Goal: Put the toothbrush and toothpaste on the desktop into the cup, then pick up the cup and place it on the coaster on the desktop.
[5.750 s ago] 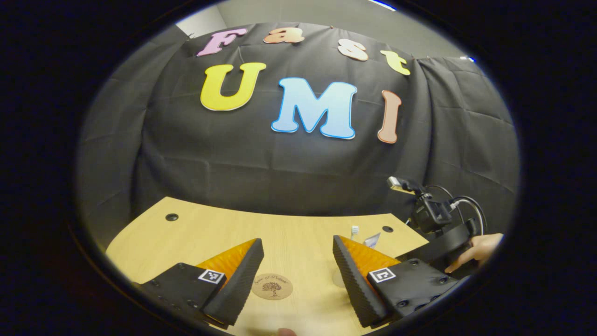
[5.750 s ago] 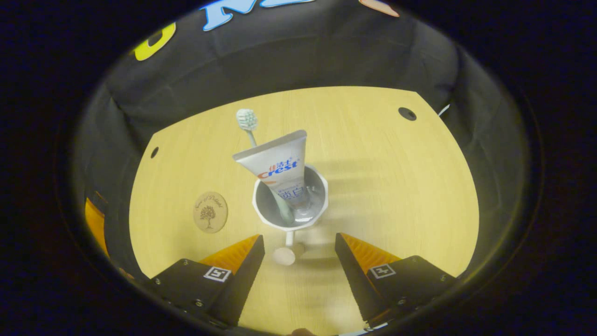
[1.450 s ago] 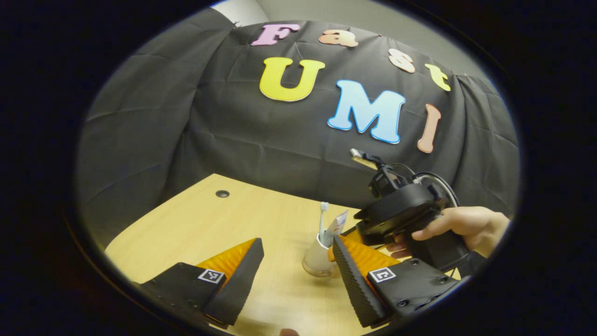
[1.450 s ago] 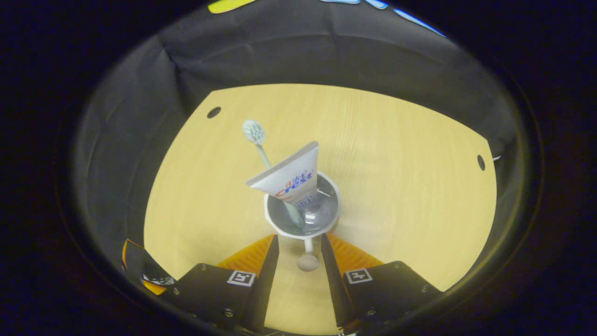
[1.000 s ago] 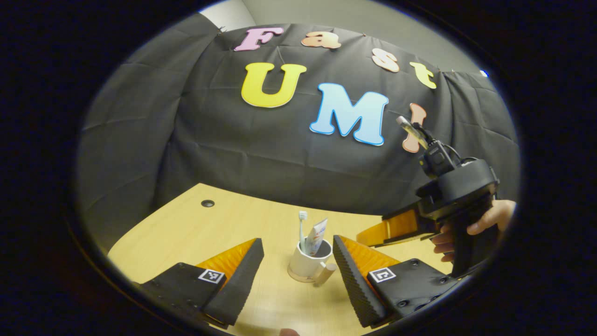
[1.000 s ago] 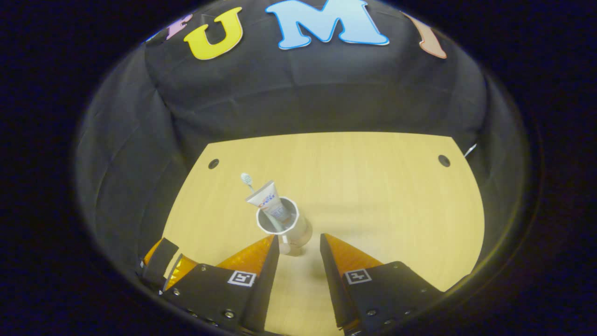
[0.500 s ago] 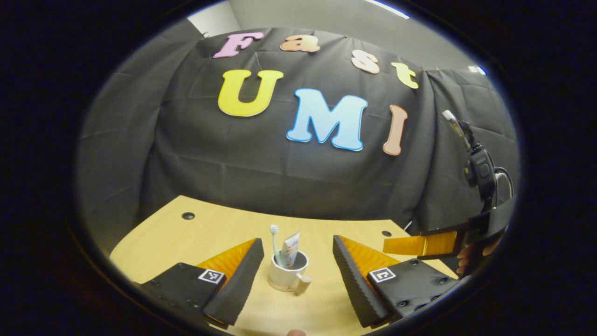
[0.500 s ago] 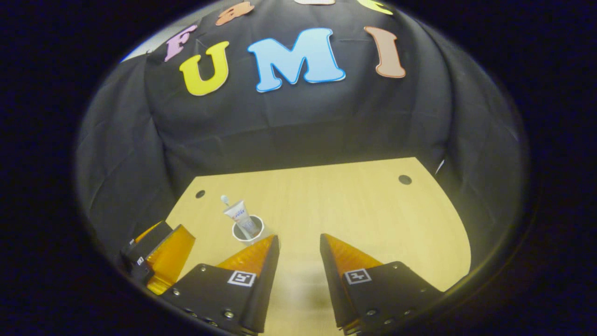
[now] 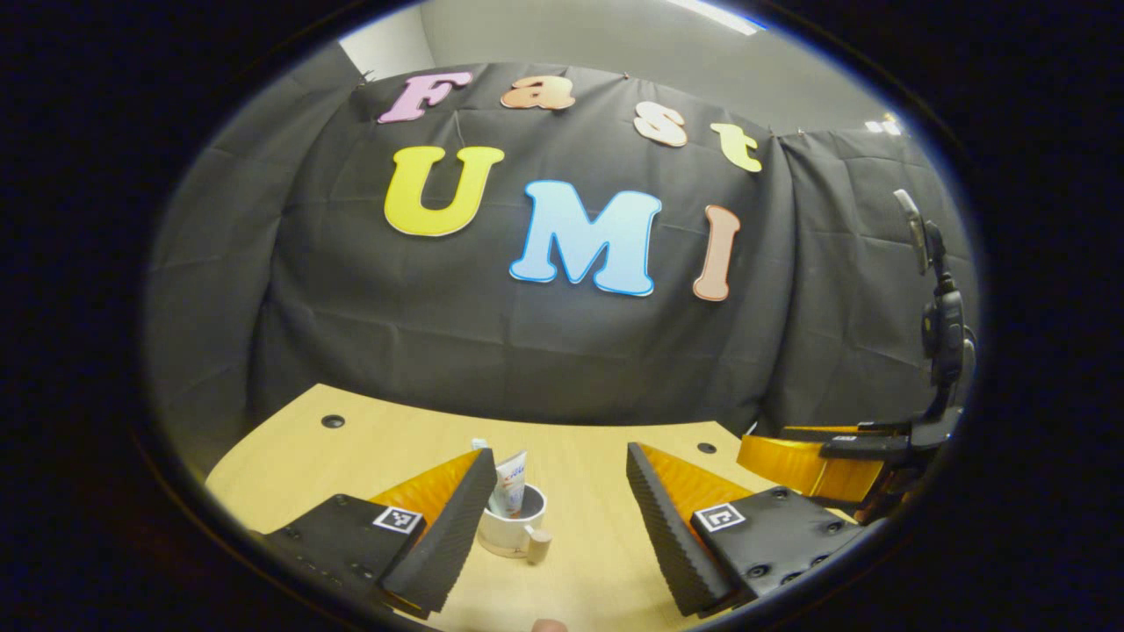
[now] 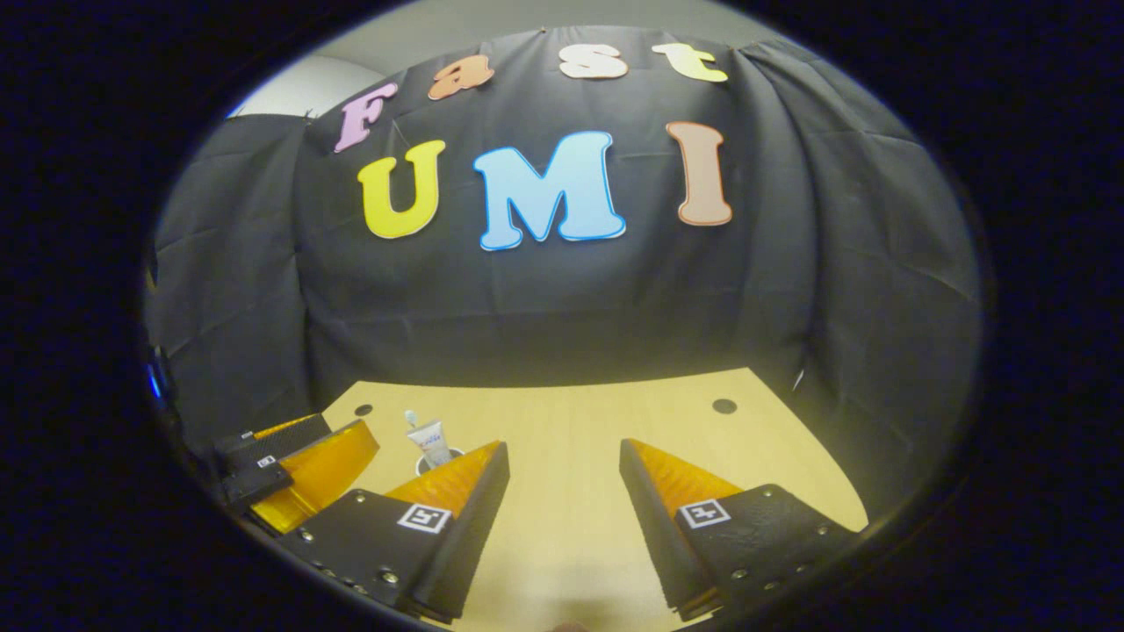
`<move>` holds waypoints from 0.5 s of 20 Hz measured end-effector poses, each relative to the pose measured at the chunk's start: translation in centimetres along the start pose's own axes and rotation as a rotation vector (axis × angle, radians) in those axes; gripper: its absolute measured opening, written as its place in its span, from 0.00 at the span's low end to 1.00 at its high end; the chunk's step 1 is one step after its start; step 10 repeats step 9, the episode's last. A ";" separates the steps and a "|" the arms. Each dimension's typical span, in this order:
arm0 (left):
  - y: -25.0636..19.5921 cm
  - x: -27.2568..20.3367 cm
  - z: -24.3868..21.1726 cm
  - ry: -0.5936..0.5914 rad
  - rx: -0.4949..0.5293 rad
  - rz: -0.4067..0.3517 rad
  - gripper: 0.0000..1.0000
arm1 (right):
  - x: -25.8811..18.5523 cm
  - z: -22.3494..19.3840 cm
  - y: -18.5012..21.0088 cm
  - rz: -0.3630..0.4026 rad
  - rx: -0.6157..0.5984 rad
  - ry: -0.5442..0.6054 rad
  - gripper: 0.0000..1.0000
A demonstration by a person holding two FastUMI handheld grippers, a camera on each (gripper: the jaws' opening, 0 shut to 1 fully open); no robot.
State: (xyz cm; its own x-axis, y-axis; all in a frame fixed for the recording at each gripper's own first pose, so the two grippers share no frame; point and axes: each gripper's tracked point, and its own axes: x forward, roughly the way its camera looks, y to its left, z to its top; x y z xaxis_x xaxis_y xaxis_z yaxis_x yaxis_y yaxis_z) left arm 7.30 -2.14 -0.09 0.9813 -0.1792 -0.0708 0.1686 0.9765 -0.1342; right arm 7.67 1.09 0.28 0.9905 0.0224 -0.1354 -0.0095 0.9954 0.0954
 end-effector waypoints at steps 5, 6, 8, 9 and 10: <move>-0.7 -0.9 0.6 -0.024 0.006 0.008 0.94 | -1.4 1.0 -0.2 -0.018 -0.080 -0.100 0.94; -0.8 -0.9 0.7 -0.028 0.007 0.012 0.94 | -1.6 1.3 -0.2 -0.019 -0.092 -0.114 0.94; -1.1 -1.0 0.9 -0.040 0.004 0.018 0.99 | -1.9 1.9 -0.3 -0.017 -0.103 -0.140 0.95; -1.2 -1.1 1.2 -0.051 0.005 0.022 0.96 | -2.0 2.2 -0.3 -0.015 -0.105 -0.152 0.95; -1.2 -1.1 1.2 -0.051 0.005 0.022 0.96 | -2.0 2.2 -0.3 -0.015 -0.105 -0.152 0.95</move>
